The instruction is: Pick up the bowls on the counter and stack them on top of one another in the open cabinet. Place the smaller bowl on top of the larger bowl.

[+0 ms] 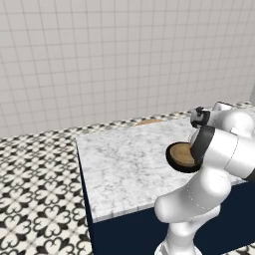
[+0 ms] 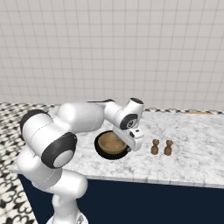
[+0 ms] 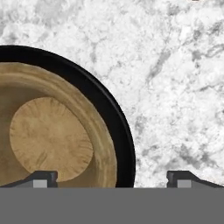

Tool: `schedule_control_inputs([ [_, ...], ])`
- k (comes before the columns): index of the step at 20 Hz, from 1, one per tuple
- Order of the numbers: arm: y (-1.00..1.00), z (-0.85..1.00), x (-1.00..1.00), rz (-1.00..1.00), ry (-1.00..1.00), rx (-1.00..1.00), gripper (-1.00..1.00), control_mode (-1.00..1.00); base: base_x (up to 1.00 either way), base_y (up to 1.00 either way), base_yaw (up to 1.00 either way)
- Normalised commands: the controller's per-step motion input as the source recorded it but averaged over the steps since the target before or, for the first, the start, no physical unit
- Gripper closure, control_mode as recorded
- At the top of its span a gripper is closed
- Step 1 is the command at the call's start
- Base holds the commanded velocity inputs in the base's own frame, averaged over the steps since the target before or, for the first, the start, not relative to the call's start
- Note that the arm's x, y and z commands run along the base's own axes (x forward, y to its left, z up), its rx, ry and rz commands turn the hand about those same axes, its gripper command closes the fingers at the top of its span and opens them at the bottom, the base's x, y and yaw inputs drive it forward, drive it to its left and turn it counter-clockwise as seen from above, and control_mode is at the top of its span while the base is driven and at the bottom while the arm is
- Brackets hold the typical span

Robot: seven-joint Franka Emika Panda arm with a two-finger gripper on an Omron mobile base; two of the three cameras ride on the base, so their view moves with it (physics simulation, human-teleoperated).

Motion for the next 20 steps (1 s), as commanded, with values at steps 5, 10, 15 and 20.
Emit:
schedule_control_inputs([
  [5,0.0,-0.46,-0.12,0.03,0.0,-0.06,-1.0,-1.0,0.0,0.0,0.0],
  [10,0.0,-0.2,-0.04,0.03,0.0,-0.01,-1.0,-1.0,0.0,0.0,0.0],
  [15,0.06,-0.19,0.0,0.02,-0.01,0.0,1.0,-1.0,0.0,0.0,0.0],
  [20,0.0,0.0,0.0,0.0,-0.03,0.0,1.0,-1.0,0.0,0.0,0.0],
])
